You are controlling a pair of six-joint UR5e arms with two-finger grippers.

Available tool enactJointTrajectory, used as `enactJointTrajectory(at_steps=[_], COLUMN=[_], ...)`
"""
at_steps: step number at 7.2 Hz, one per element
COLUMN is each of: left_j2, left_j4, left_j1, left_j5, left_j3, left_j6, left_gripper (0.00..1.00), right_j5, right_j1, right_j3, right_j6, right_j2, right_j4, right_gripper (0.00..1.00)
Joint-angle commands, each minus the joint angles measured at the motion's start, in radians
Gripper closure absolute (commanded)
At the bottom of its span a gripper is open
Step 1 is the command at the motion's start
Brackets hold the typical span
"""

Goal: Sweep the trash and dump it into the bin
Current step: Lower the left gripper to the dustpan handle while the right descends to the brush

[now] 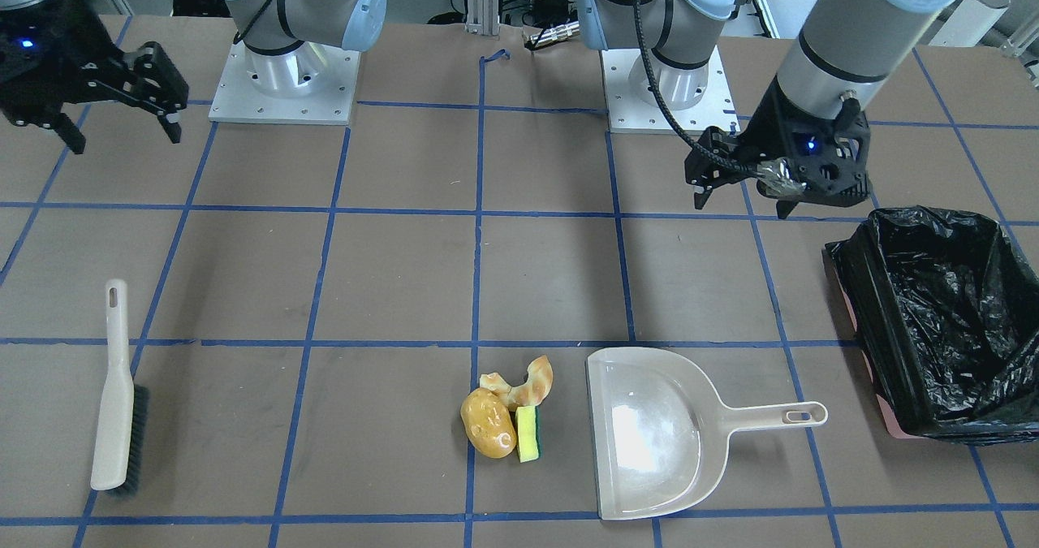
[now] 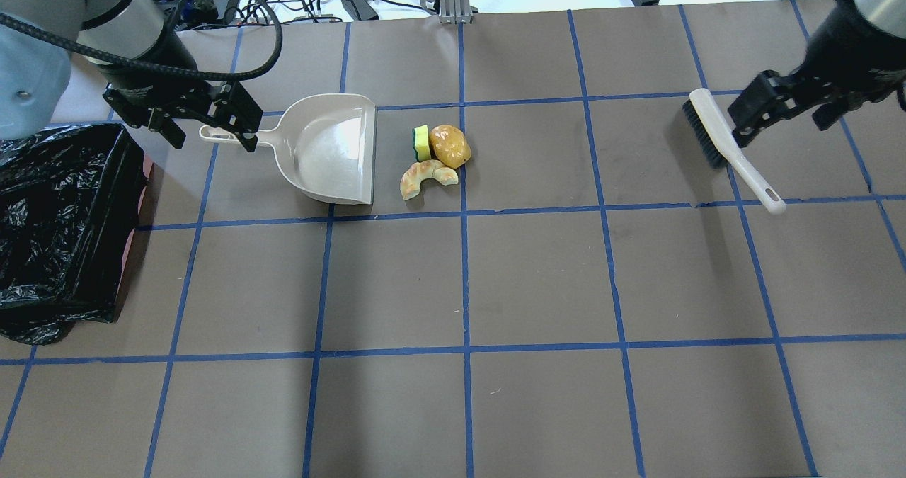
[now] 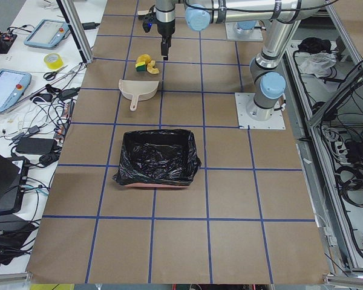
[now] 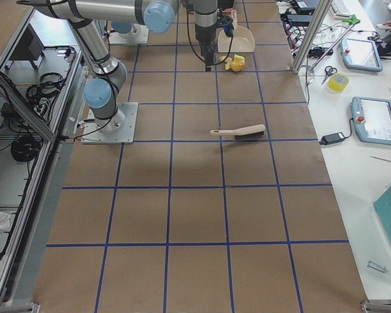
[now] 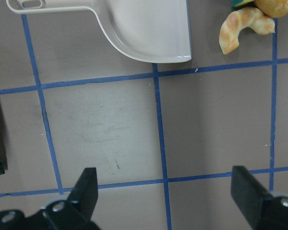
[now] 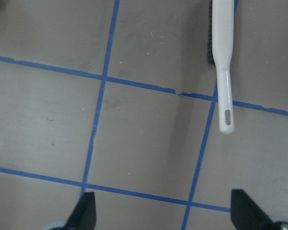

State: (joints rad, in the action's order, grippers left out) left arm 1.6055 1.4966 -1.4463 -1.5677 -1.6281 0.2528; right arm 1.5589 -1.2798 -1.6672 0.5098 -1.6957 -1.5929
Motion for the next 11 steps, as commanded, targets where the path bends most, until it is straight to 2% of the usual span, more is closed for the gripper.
enactJointTrajectory(at_steps=[1,2,4,5,6,8,10,11], left_j2=[0.074,0.120,0.178,0.201,0.229,0.275,0.338,0.372], left_j4=[-0.077,-0.084,-0.125,-0.210,-0.287,-0.364,-0.450,-0.487], left_j1=[0.061,0.063,0.069,0.069,0.070,0.079,0.080,0.080], left_j5=[0.006,0.002,0.000,0.000,-0.002,0.008,0.003,0.002], left_j3=[-0.050,-0.049,-0.035,-0.033,-0.033,-0.032,-0.029,-0.006], left_j6=[0.089,0.112,0.386,0.505,0.739,1.007,1.214,1.299], left_gripper=[0.00,0.00,0.00,0.00,0.00,0.00,0.00,0.00], right_j5=[0.006,0.004,0.006,0.004,0.004,0.032,0.042,0.044], right_j1=[0.118,0.149,0.165,0.165,0.165,0.165,0.163,0.163], right_j3=[-0.003,-0.008,-0.014,-0.014,-0.014,-0.043,-0.173,-0.177], right_j6=[0.150,0.197,0.298,0.300,0.305,0.305,0.305,0.303], right_j2=[0.078,0.153,0.247,0.310,0.367,0.415,0.419,0.424], right_j4=[-0.063,-0.123,-0.214,-0.243,-0.272,-0.327,-0.503,-0.504], right_gripper=[0.00,0.00,0.00,0.00,0.00,0.00,0.00,0.00])
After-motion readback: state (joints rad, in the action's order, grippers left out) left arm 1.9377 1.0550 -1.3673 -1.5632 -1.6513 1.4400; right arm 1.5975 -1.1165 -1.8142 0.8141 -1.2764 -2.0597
